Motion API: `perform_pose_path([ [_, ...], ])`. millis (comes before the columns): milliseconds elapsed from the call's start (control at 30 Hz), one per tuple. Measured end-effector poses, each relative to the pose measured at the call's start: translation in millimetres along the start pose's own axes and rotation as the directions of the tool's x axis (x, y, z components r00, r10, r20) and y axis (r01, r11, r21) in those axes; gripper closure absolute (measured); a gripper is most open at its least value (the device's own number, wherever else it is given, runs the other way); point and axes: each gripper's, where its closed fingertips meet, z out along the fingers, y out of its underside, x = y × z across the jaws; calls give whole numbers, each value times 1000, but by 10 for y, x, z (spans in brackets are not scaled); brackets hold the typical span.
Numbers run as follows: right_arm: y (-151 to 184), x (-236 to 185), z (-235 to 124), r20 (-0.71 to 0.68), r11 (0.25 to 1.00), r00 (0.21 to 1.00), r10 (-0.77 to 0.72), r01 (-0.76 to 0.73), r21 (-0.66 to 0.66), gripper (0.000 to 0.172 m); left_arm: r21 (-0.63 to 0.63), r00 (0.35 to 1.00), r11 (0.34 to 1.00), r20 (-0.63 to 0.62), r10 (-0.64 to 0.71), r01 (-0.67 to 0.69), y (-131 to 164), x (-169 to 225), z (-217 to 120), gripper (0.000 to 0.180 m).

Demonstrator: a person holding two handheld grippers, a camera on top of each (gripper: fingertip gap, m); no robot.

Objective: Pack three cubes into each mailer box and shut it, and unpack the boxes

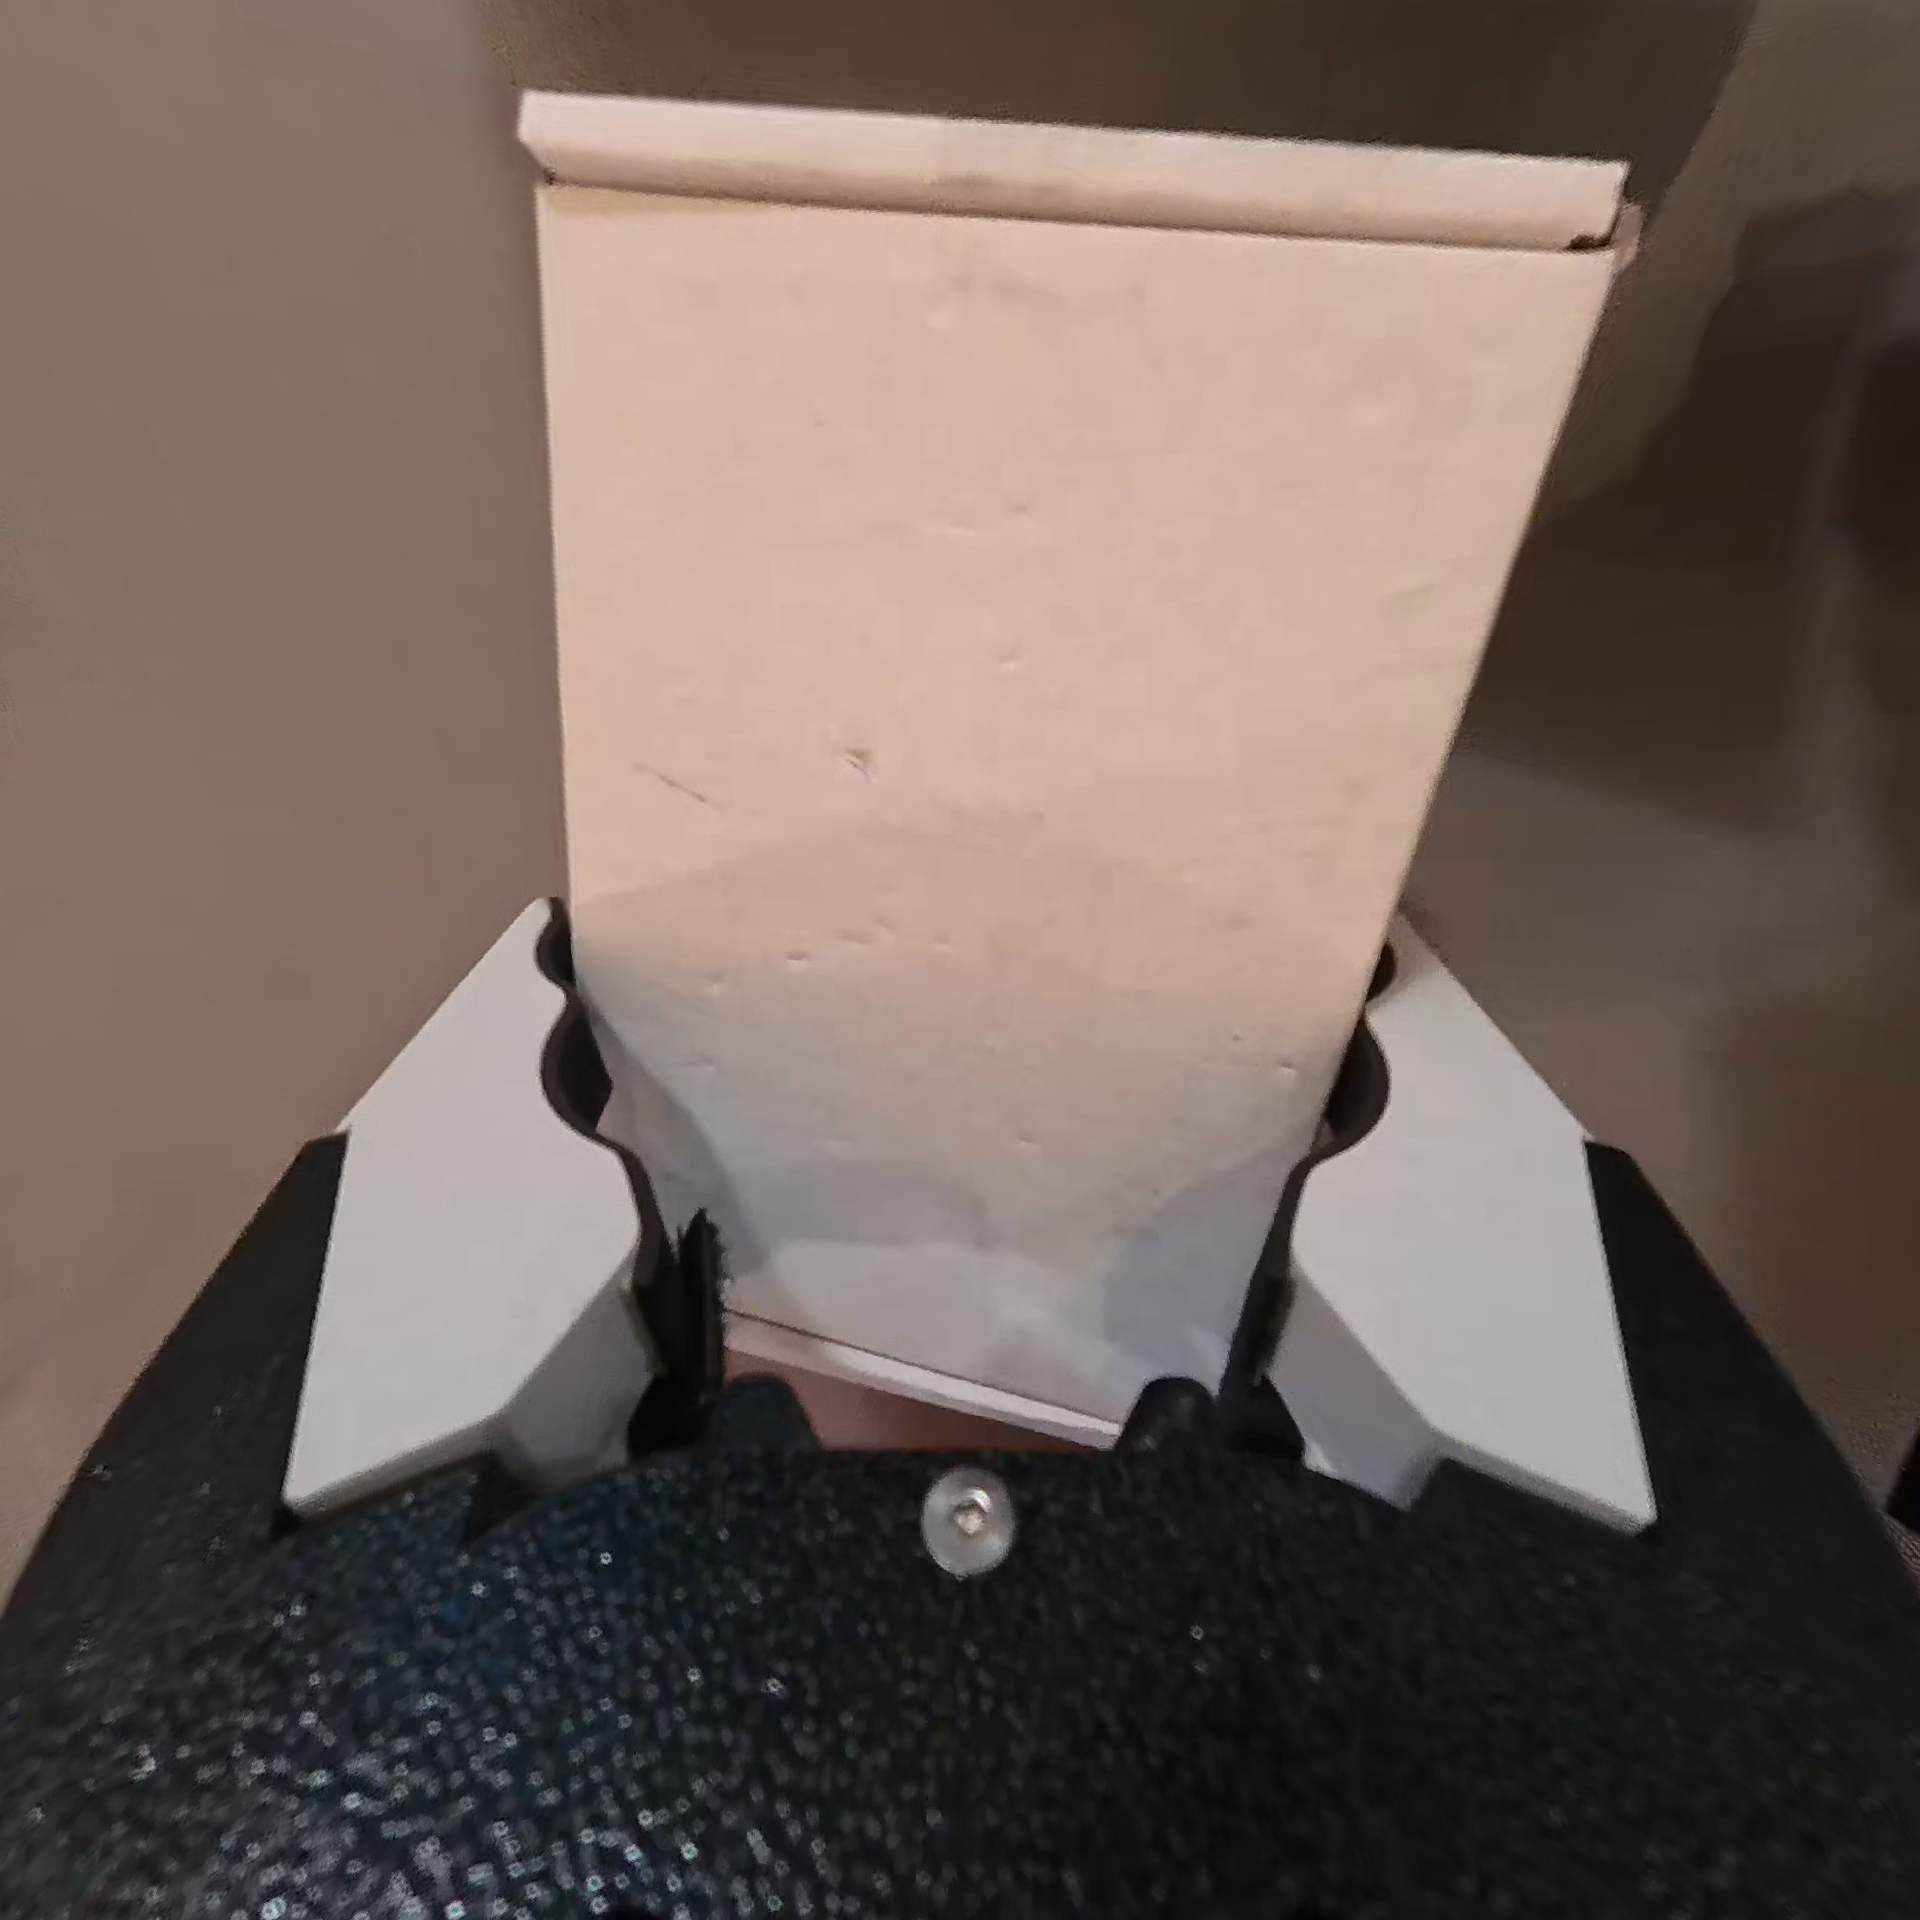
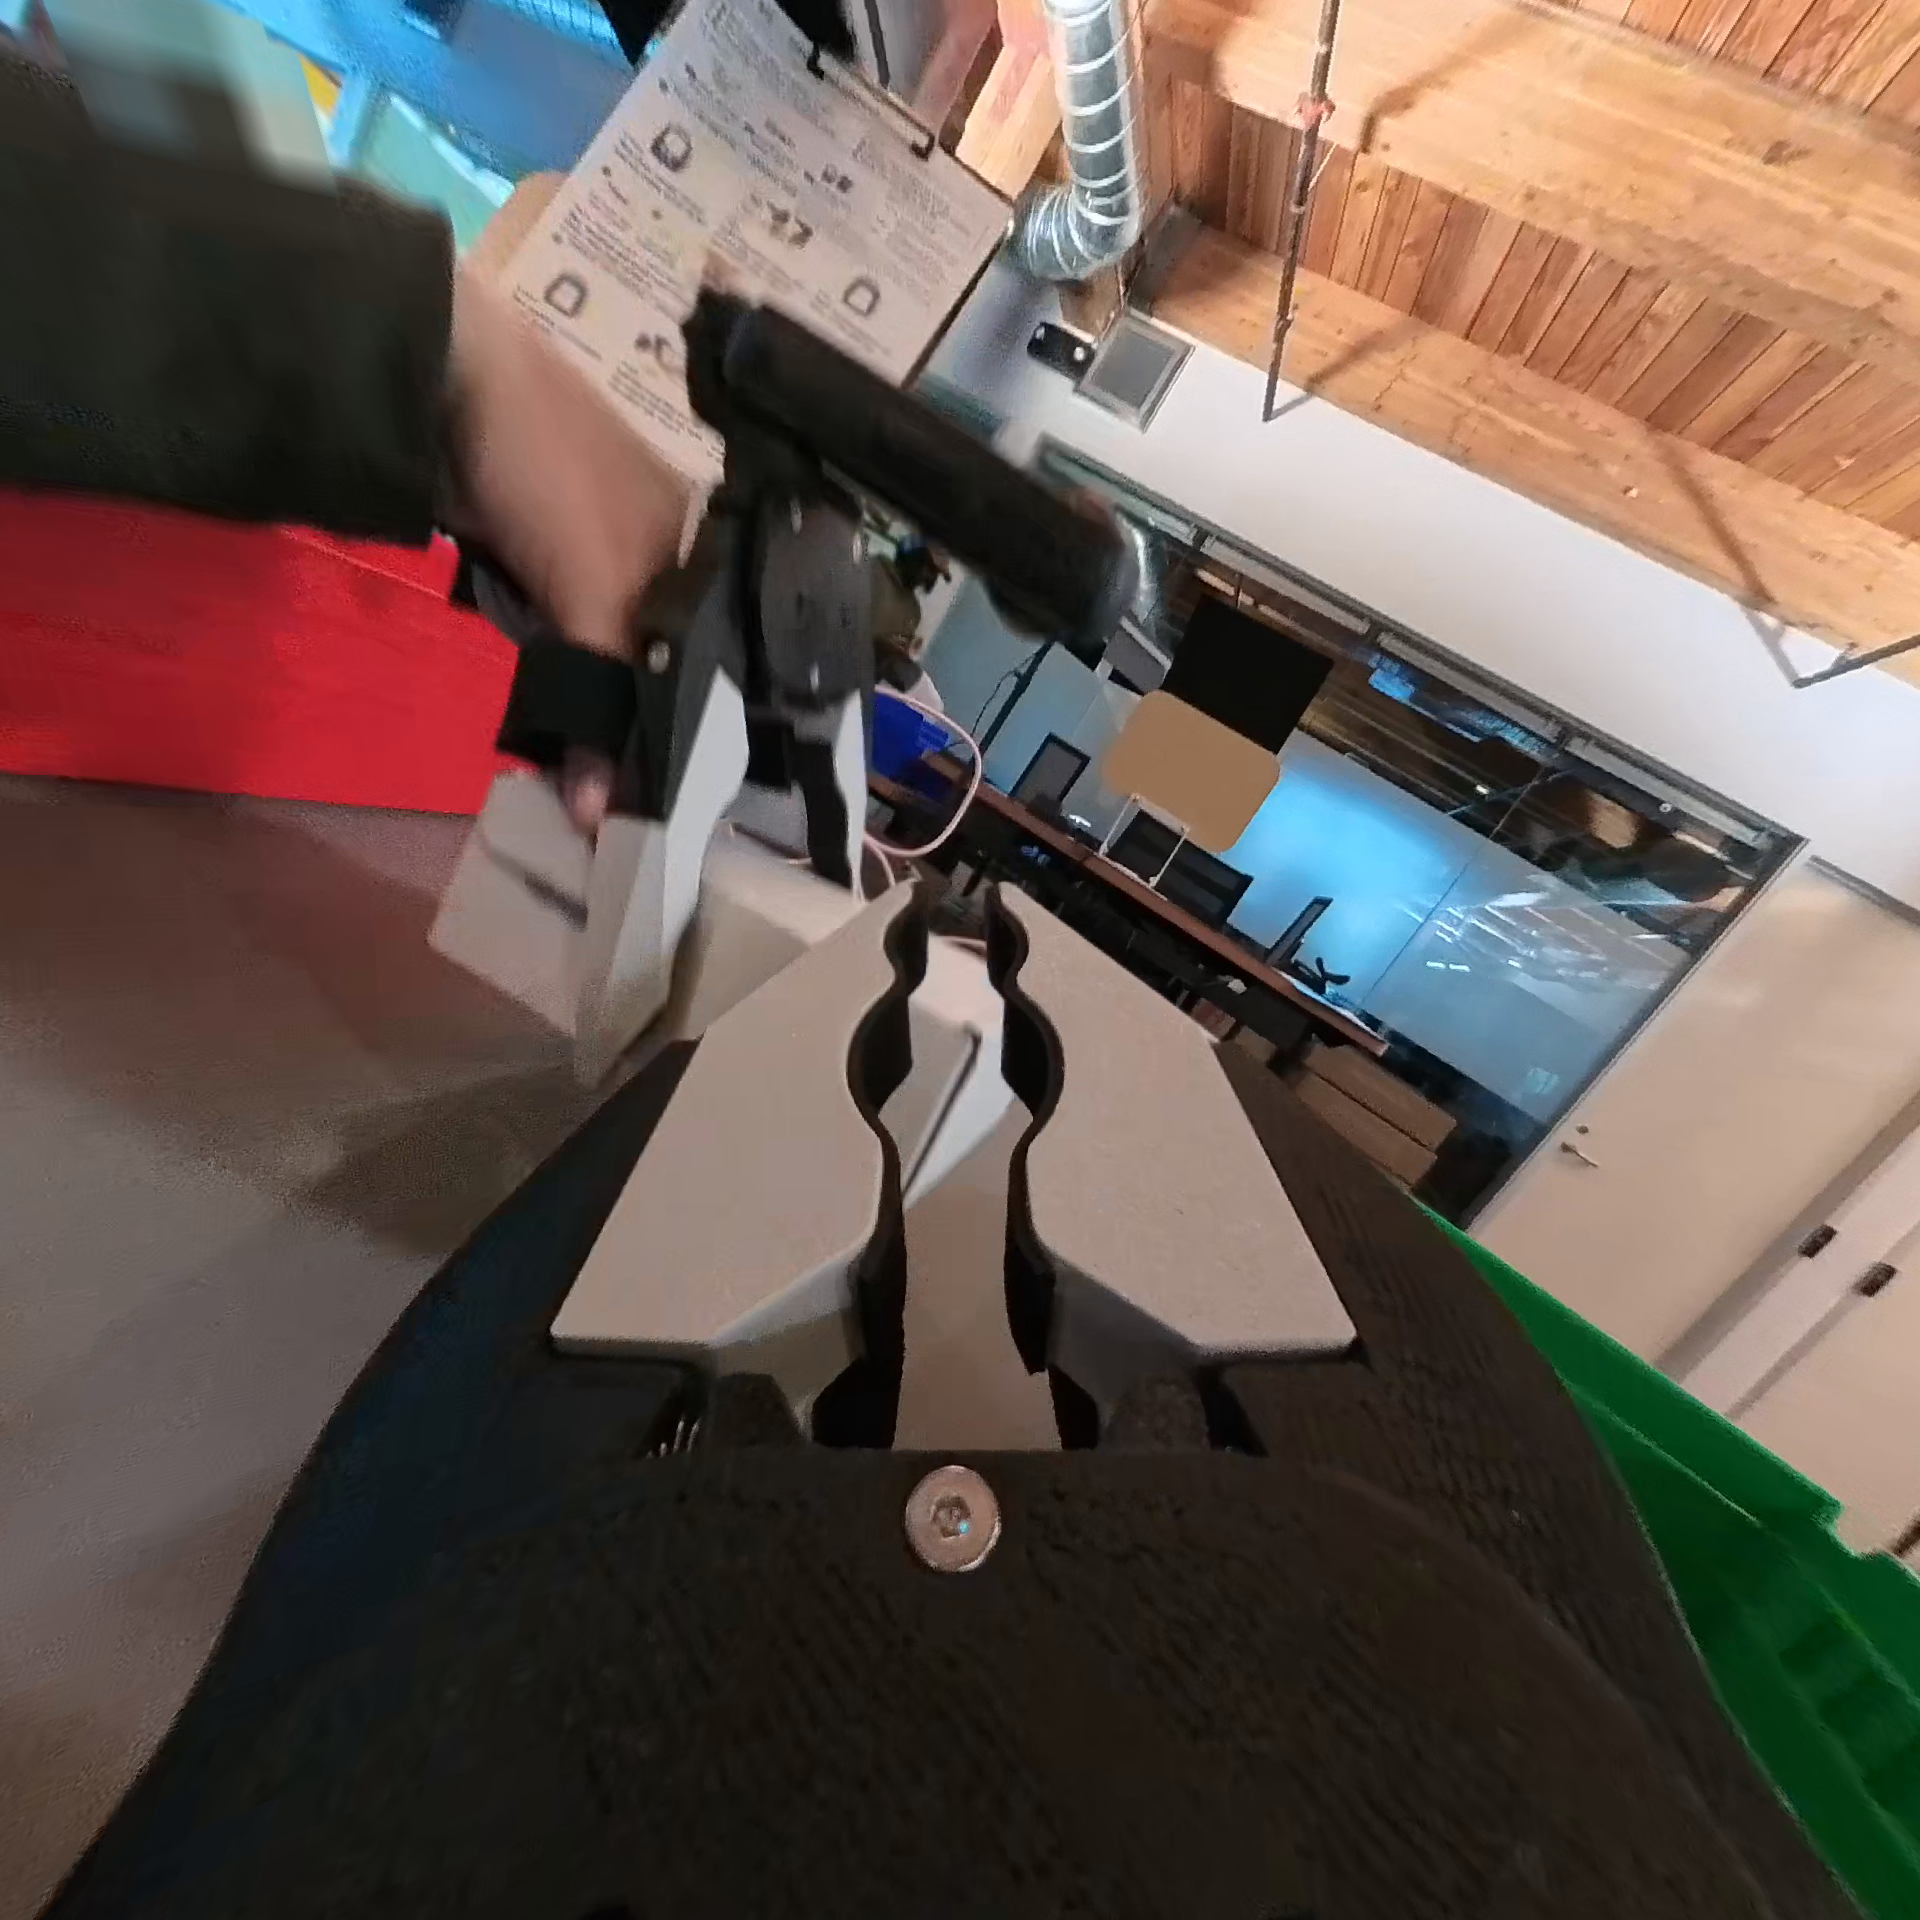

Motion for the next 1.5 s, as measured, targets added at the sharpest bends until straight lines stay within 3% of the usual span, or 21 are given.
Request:
perform_pose_path([
  [200,-22,-36,4,14,1000,1000,-14,14,12,164,41,998,997,-10,-59,59,-3,82,363,41],
  [300,-25,-72,13,23,999,999,-43,43,10,164,204,994,975,32,-103,94,-154,33,284,37],
  [433,-18,-67,20,14,999,998,-54,54,6,163,491,980,858,42,-196,151,-301,-22,-43,21],
  [500,-31,-21,20,-13,999,999,-45,45,16,156,550,976,816,5,-218,179,-240,34,-134,21],
  [667,-49,0,14,-21,999,999,-25,25,29,152,539,985,830,8,-172,141,-19,149,9,21],
  [800,-63,-80,22,11,998,999,-51,51,39,151,588,987,797,-4,-163,134,1,168,54,21],
  [1000,-160,-257,63,66,986,988,-138,131,108,142,663,965,706,-107,-238,247,0,64,-42,22],
  [1067,-168,-365,120,107,964,964,-244,229,136,132,662,966,712,-75,-248,234,35,11,-25,22],
  [1200,-115,-479,197,114,851,856,-504,470,233,117,657,969,726,-31,-245,205,87,-28,-11,21],
  [1400,149,-719,164,308,832,774,-553,502,235,116,677,970,706,-52,-238,209,119,-49,-31,22],
  [1500,232,-696,154,336,836,767,-547,520,177,114,635,961,747,27,-275,196,233,-159,6,22],
])
